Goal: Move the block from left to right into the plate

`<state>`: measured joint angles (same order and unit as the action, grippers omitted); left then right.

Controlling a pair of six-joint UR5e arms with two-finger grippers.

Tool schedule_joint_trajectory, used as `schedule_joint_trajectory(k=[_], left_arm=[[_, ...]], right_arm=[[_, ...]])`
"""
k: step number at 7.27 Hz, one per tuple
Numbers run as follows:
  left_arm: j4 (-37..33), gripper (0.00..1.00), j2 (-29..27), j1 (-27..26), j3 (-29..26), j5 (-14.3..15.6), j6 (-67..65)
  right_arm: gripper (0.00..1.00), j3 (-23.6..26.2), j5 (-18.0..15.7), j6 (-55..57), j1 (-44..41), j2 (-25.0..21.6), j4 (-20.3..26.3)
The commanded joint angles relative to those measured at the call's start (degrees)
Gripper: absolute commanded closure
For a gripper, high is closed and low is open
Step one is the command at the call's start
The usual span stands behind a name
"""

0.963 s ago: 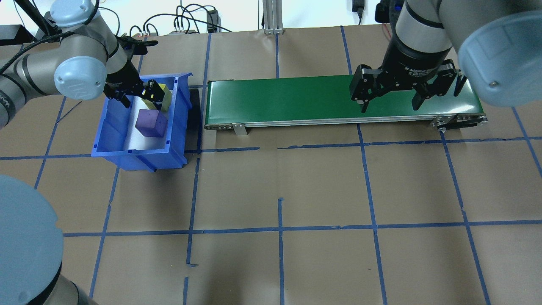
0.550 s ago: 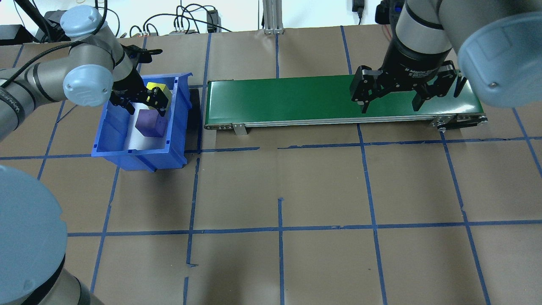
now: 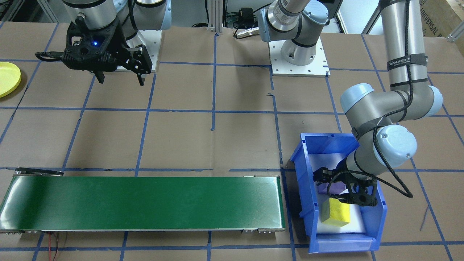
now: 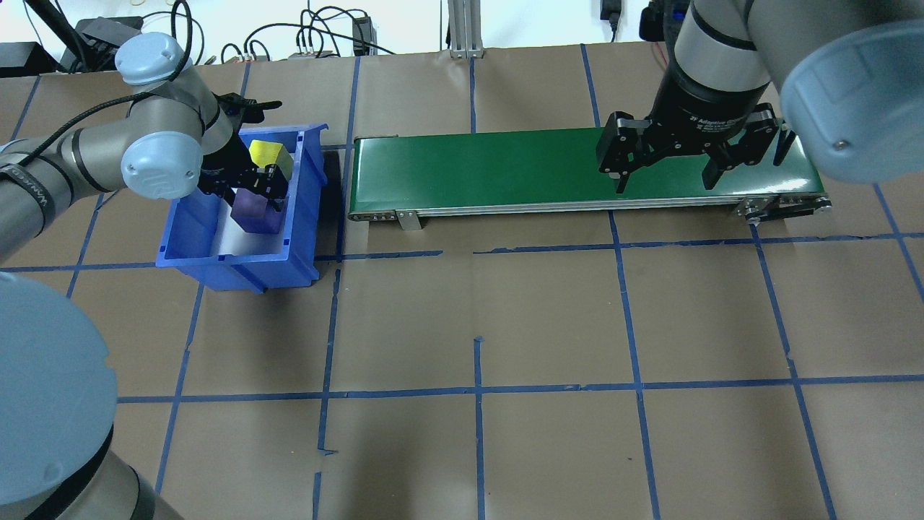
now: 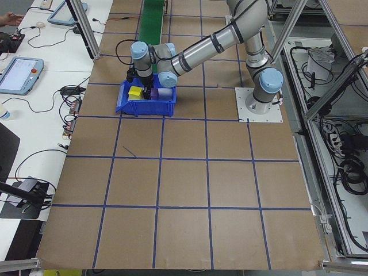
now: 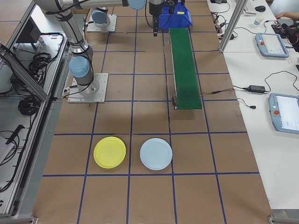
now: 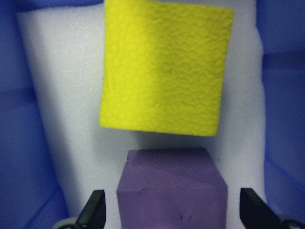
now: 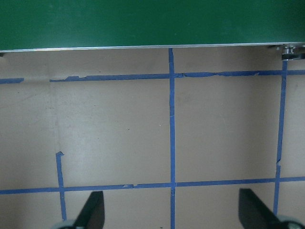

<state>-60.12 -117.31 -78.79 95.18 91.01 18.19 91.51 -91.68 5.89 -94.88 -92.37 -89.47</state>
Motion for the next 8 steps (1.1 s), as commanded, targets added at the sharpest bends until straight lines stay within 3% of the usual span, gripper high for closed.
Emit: schedule_joint_trajectory(k=[1, 5, 7, 8], left_arm=[[0.4, 0.77, 0.8, 0.0, -0.3, 1.3, 0.2], [-4.1, 0.77, 19.4, -2.1, -2.9, -0.4, 0.2], [-2.1, 0.77, 19.5, -7.9, -2.9, -8.7, -3.0], [0.3, 0.76, 18.1, -10.5, -2.7, -9.4, -5.5]], right_arm=[[0.00, 0.1, -0.1, 0.0, 0.0, 0.0, 0.0], [0.00, 0.1, -0.1, 0.0, 0.0, 0.0, 0.0], [0.00, 0.1, -0.1, -0.3, 0.0, 0.1, 0.0], [0.00, 0.1, -0.3, -0.4, 0.0, 0.1, 0.1]])
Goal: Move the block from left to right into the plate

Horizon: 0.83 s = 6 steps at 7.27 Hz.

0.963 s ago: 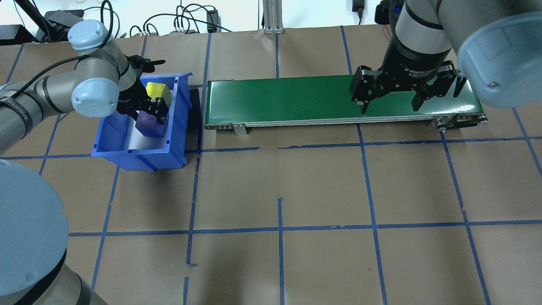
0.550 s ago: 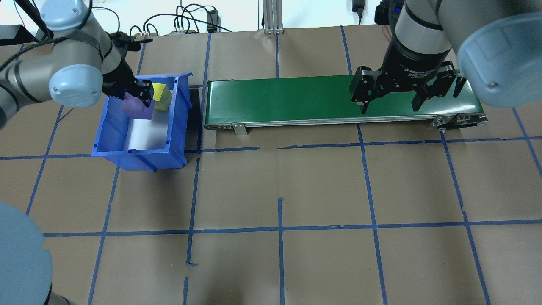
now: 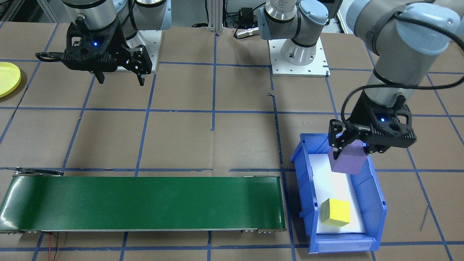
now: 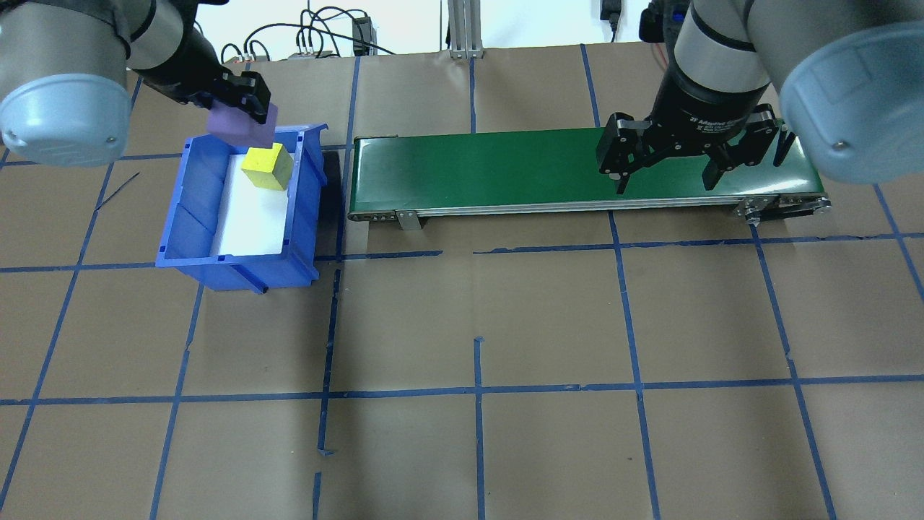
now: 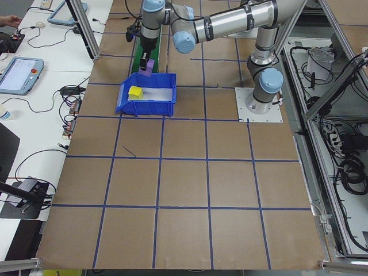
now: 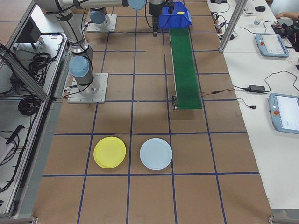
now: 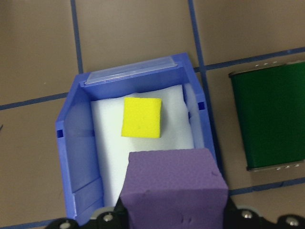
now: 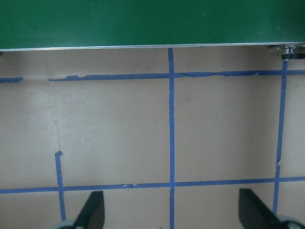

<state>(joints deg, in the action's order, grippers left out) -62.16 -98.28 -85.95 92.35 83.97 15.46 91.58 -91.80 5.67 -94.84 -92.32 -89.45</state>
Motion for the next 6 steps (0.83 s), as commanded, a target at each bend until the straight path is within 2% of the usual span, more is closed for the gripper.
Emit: schedule_joint_trajectory(k=[1, 2, 4, 5, 6], left_arm=[[2.7, 0.76, -3.3, -7.0, 0.2, -2.3, -4.0], [5.9, 0.76, -7.0, -10.6, 0.5, -2.2, -5.2], [13.8, 0.75, -14.3, -11.1, 0.6, -2.4, -5.2], [14.1, 0.75, -15.6, -11.1, 0.6, -2.3, -5.1], [14.2, 0.35, -17.0, -11.1, 0.6, -1.8, -4.7]], right_arm=[[0.00, 0.0, 0.0, -0.1, 0.0, 0.0, 0.1], [0.00, 0.0, 0.0, -0.1, 0.0, 0.0, 0.0], [0.00, 0.0, 0.0, 0.0, 0.1, 0.0, 0.0], [0.00, 0.0, 0.0, 0.0, 0.1, 0.0, 0.0], [0.00, 0.0, 0.0, 0.0, 0.1, 0.0, 0.0]])
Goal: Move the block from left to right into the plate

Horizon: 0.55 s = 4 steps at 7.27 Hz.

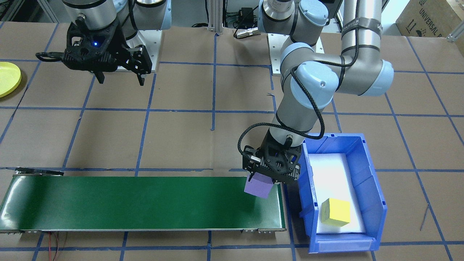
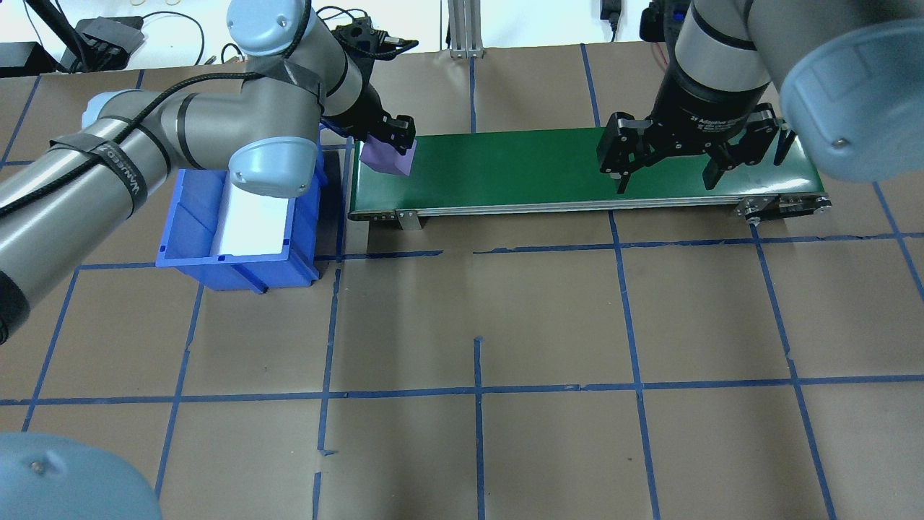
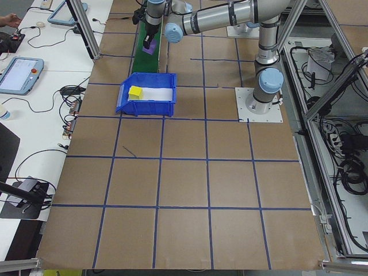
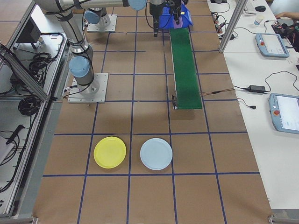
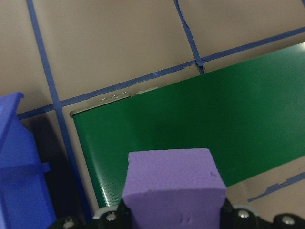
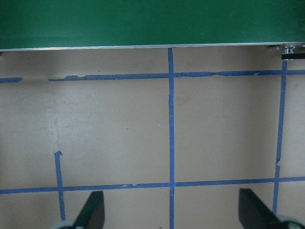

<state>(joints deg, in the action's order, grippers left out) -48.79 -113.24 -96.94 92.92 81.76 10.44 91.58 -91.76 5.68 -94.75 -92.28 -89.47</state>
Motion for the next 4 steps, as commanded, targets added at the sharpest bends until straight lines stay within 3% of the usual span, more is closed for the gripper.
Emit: schedule_joint_trajectory(k=[1, 2, 4], left_arm=[[1.8, 0.11, -2.9, 0.0, -0.1, 0.6, 0.4], [1.8, 0.00, -2.9, 0.0, -0.2, 0.6, 0.2], [1.9, 0.00, -0.8, 0.3, -1.7, 2.1, 0.9]], right_arm=[[0.00, 0.0, 0.0, 0.0, 0.0, 0.0, 0.0], [0.00, 0.0, 0.0, -0.1, 0.0, 0.0, -0.1], [0.00, 0.0, 0.0, -0.1, -0.1, 0.0, 0.1]])
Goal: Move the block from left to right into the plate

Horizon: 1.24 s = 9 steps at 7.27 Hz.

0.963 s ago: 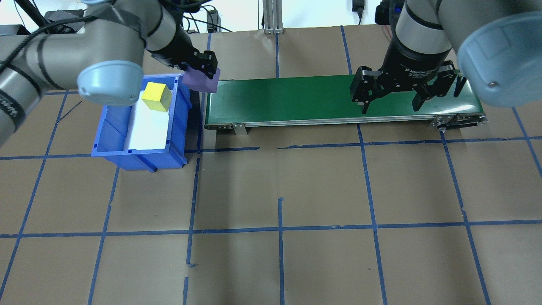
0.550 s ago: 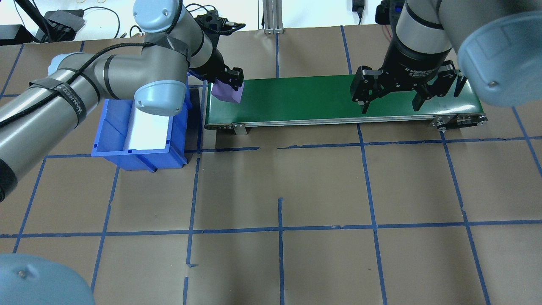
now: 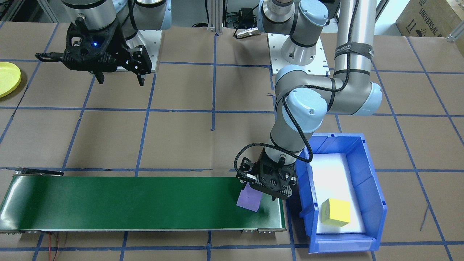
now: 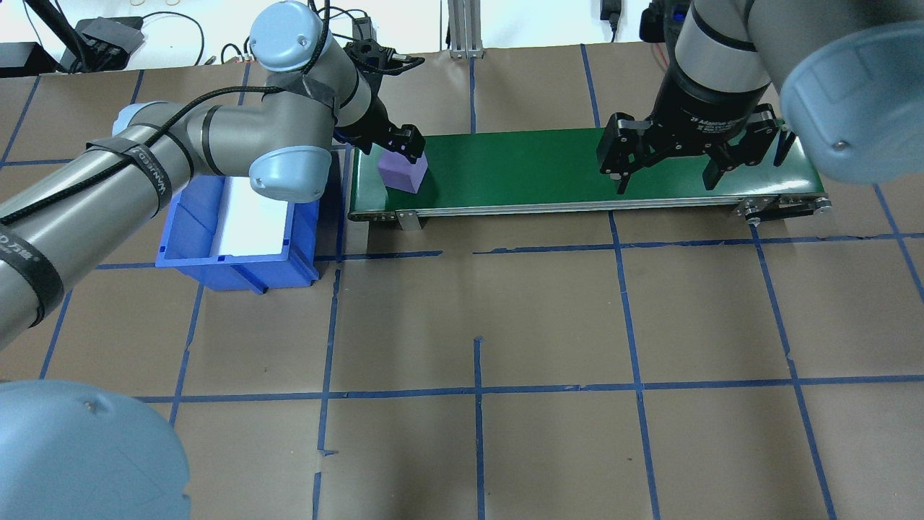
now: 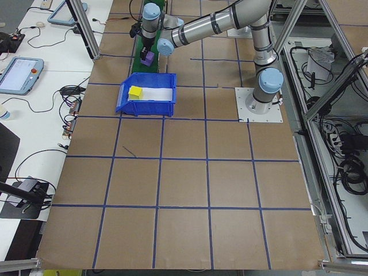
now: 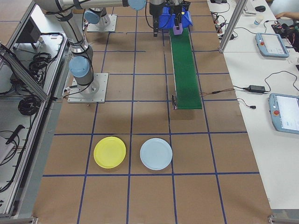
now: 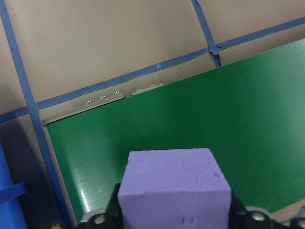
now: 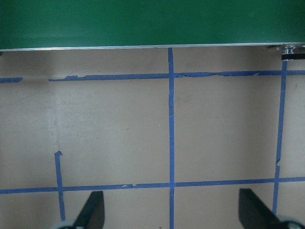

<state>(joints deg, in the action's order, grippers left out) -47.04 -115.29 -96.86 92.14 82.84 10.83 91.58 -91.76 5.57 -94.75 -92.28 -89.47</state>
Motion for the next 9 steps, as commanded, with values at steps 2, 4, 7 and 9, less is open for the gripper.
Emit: schedule_joint_trajectory(k=[2, 4, 7, 9], left_arm=[[-2.7, 0.00, 4.1, 5.2, -3.7, 5.0, 0.9], [-6.2, 0.00, 3.8, 14.1, -2.5, 4.4, 1.9], [-5.3, 0.00, -0.9, 17.1, -3.5, 4.7, 8.1], [-4.6, 0.00, -2.7, 18.9, -2.2, 4.4, 9.1]], right_arm=[[0.00, 0.0, 0.0, 0.0, 0.1, 0.0, 0.0], [0.00, 0.0, 0.0, 0.1, 0.0, 0.0, 0.1], [0.00, 0.0, -0.3, 0.0, 0.1, 0.0, 0.1], [0.00, 0.0, -0.3, 0.0, 0.1, 0.0, 0.1]])
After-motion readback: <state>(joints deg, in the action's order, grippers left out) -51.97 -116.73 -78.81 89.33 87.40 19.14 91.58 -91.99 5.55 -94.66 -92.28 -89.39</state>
